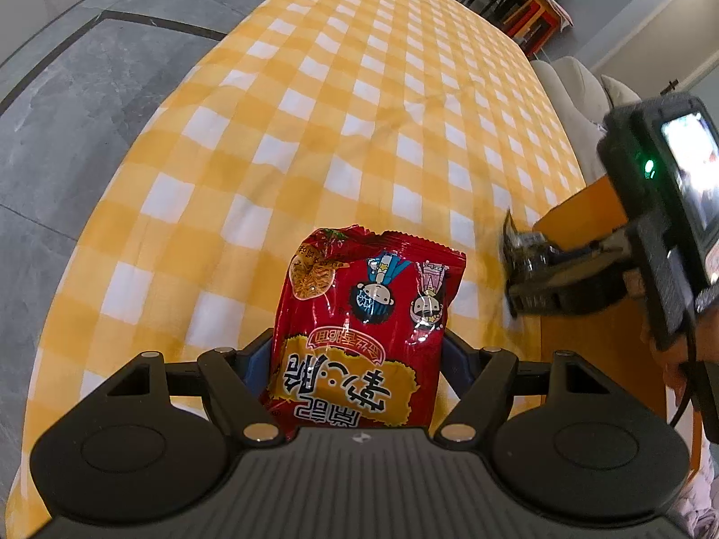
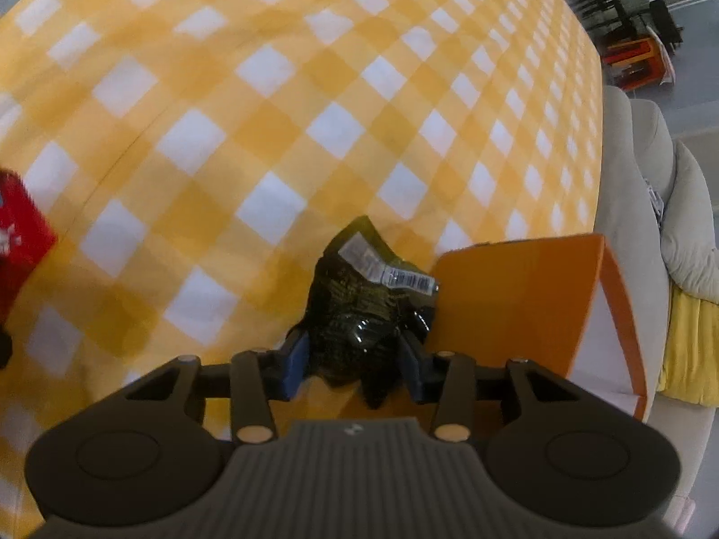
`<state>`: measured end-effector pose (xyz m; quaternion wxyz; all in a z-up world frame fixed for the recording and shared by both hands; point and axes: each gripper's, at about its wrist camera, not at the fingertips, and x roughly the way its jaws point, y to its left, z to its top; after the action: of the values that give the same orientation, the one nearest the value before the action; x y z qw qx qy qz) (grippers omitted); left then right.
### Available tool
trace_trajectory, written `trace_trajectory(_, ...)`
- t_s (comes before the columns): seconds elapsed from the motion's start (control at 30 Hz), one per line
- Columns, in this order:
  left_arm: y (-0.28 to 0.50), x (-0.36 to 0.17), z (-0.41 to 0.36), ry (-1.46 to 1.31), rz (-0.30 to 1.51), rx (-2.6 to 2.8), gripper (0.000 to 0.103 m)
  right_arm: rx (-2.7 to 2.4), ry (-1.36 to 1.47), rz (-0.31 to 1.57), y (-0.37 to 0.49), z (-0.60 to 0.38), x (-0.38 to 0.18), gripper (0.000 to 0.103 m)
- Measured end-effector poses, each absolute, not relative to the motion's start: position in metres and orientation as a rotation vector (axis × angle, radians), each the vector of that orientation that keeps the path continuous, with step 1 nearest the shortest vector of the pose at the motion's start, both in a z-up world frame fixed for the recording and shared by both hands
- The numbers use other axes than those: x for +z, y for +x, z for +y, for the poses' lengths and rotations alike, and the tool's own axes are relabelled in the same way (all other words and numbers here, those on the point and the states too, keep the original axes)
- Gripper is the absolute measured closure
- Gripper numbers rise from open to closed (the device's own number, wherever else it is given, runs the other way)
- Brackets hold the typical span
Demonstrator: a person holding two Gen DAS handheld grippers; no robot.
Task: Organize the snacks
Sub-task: 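Grasp the dark green pouch with the right tool while the left tool holds the red bag, then lift the dark green pouch with the right tool toward the box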
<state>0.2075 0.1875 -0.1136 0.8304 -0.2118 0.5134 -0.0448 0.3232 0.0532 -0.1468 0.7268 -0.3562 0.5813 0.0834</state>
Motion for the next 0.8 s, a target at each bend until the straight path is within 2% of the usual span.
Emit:
trace_trajectory(0.2, 0.209, -0.114, 0.185, -0.433, 1.096, -0.108, 0.018, 0.25, -0.726, 1.264, 0.325, 0.044, -0.139, 0.062)
trace_trajectory(0.43, 0.209, -0.115, 0.188, -0.425, 1.104, -0.088, 0.018, 0.463, -0.479, 1.398, 0.319, 0.035, -0.122, 0.062)
trace_trajectory(0.5, 0.209, -0.115, 0.19, -0.426, 1.104, -0.078, 0.018, 0.477, -0.457, 1.41, 0.316, 0.035, -0.119, 0.05)
trace_trajectory(0.53, 0.209, -0.116, 0.19, -0.429, 1.105, -0.075, 0.018, 0.472, -0.466, 1.4, 0.315, 0.036, -0.118, 0.028)
trace_trajectory(0.57, 0.209, -0.116, 0.191, -0.432, 1.106, -0.075, 0.018, 0.456, -0.483, 1.372, 0.314, 0.036, -0.115, 0.013)
trace_trajectory(0.8, 0.208, -0.115, 0.187, -0.415, 1.107, -0.063, 0.018, 0.405, -0.354, 1.379, 0.315, 0.03, -0.113, 0.014)
